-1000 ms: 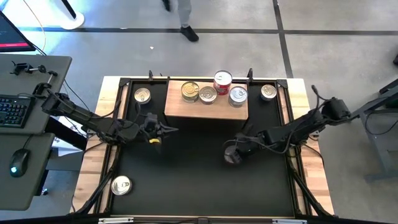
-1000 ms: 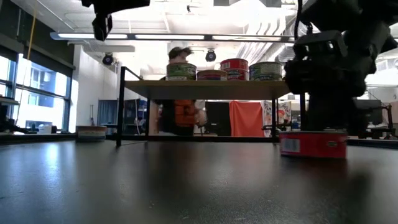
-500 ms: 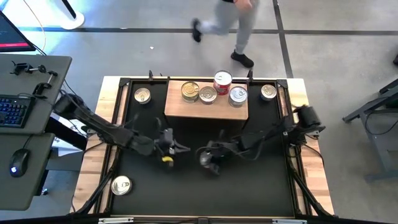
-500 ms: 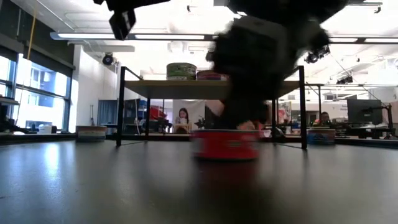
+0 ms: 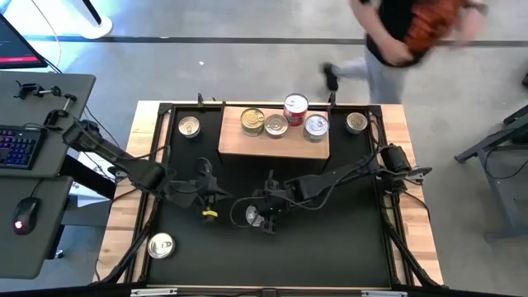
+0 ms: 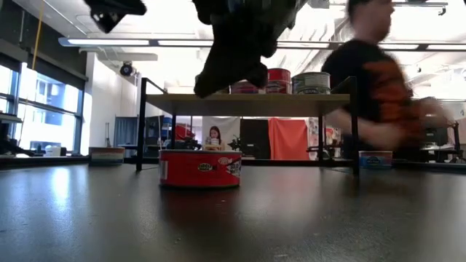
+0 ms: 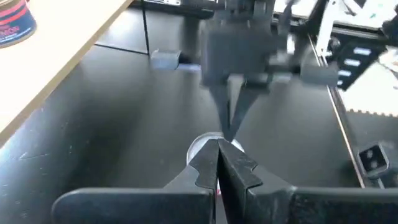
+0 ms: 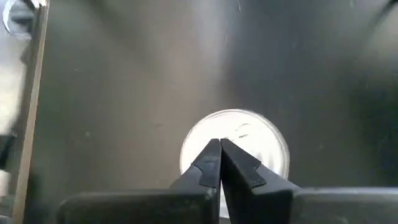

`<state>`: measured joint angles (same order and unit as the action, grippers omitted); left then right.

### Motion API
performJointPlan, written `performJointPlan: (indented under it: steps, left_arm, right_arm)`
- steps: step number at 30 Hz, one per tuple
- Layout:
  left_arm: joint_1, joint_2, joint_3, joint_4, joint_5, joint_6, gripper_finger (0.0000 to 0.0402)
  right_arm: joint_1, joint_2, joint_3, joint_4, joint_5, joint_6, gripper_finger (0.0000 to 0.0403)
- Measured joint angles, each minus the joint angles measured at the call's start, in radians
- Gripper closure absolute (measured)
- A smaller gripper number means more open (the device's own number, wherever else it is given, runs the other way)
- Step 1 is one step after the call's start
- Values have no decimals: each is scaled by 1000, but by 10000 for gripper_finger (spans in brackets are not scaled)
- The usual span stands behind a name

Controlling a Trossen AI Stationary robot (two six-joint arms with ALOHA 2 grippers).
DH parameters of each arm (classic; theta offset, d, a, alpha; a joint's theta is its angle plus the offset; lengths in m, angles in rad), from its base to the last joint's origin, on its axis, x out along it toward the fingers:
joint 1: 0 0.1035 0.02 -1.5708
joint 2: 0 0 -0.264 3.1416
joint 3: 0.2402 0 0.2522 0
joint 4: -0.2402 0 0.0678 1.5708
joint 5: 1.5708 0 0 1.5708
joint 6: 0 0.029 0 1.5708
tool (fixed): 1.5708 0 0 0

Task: Stack canned seafood by type on shelf
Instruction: Stack the red tuna can on top of the red tuna can on the shelf

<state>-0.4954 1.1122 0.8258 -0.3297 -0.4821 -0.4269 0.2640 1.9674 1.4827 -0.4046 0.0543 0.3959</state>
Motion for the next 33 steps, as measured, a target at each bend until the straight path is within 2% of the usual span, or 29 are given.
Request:
performJointPlan:
  steps: [3,6,9,12,18,22,28,33]
  left_arm:
    - [-15,-58,-107,122,6,52,401]
    - [-17,-77,-283,441,60,72,402]
    - [4,-41,-440,778,131,64,401]
    - [28,4,-495,931,166,76,402]
    - [68,130,-398,813,193,241,401]
    - [89,265,-326,747,193,330,401]
    - [98,435,-270,747,193,325,401]
    - [98,501,-260,748,193,246,401]
  right_arm:
    - [20,-1,2,-72,-2,123,403]
    - [58,-1,-6,-178,-1,231,403]
    - [112,-9,-7,-273,-2,311,403]
    - [156,-10,-11,-318,1,365,403]
    - [133,-8,-126,-147,21,496,403]
    - [97,-8,-167,-85,17,454,403]
    - [48,-8,-228,-26,8,391,403]
    - [23,-8,-293,101,-25,377,403]
